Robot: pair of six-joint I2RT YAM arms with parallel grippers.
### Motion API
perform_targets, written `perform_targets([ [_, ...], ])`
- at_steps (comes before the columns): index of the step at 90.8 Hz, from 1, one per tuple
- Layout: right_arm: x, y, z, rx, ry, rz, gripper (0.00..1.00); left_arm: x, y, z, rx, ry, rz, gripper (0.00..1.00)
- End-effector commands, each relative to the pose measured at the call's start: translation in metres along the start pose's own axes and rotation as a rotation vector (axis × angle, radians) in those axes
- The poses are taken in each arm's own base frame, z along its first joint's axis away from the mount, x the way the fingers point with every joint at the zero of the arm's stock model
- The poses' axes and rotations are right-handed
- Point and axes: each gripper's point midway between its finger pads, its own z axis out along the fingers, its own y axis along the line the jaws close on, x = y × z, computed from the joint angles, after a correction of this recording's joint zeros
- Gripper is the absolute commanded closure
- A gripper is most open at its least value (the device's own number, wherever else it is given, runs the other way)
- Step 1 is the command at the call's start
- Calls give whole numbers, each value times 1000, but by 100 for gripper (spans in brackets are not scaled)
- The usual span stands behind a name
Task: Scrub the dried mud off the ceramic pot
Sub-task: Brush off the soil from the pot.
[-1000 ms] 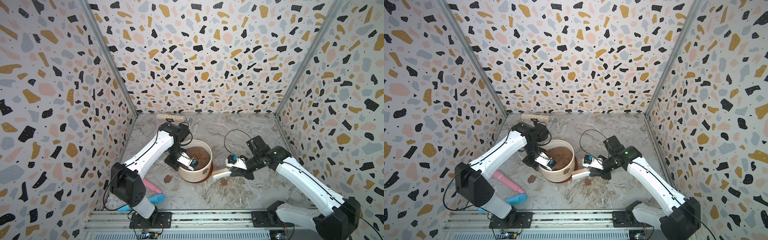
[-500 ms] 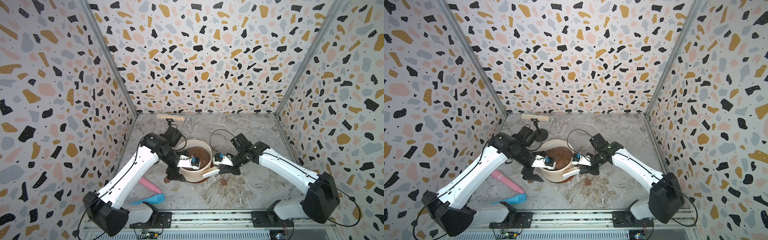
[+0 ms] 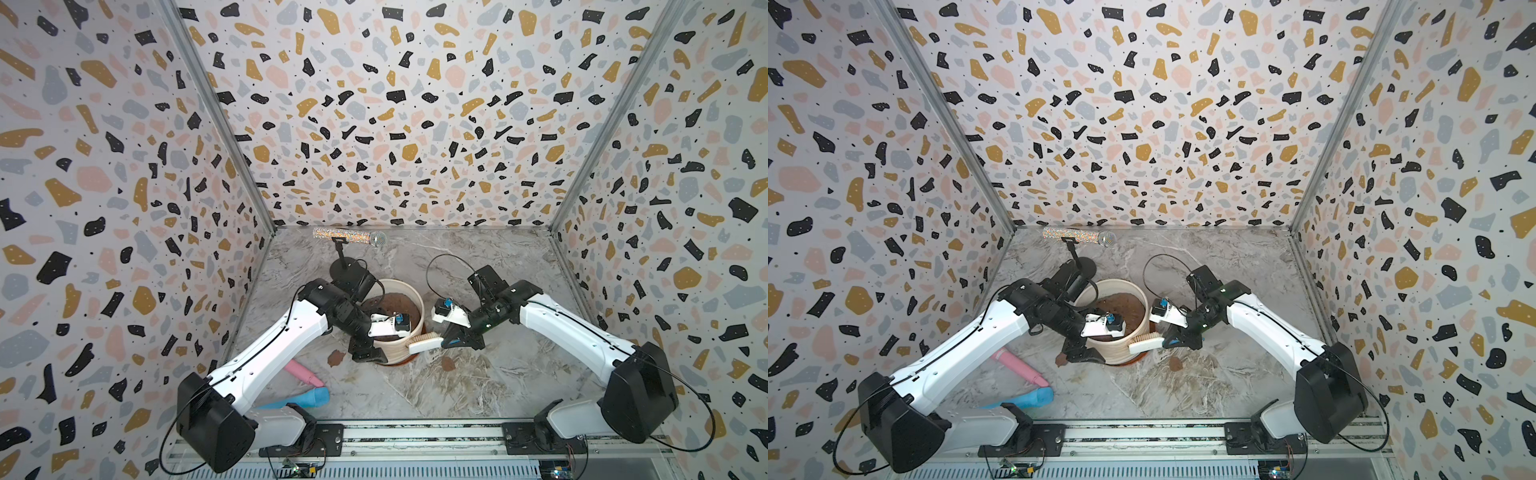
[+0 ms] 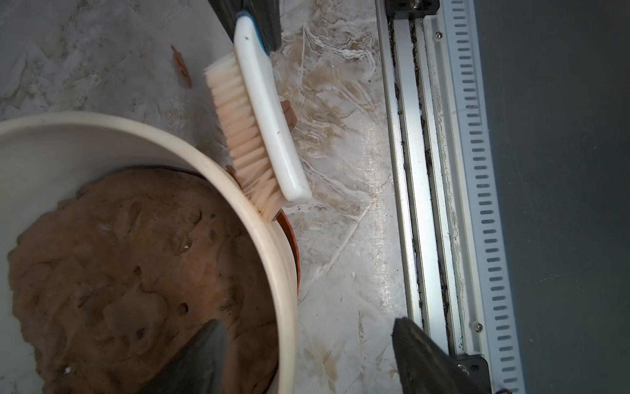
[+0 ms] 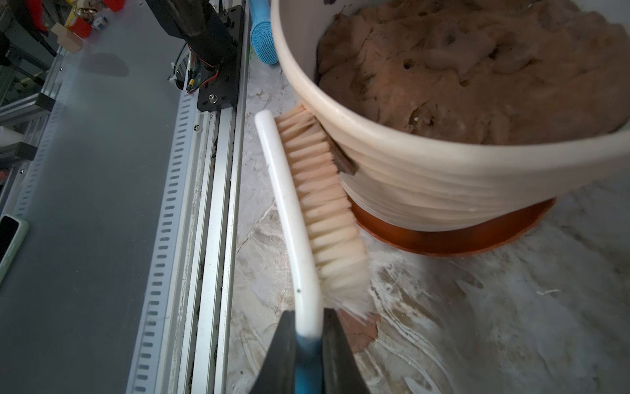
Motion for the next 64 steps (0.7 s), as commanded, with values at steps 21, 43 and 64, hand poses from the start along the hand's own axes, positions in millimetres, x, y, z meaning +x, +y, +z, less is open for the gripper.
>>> perform_targets([
  [21,19,10,-37,141,-14,-5,100,-2,-3,11,21,38,40,22],
  [43,-5,52,-38,25,-63,-113,100,-6,3,16,17,43,33,25],
  [64,-22,28,-17,72,-75,-182,100,-10,3,19,46,28,9,28],
])
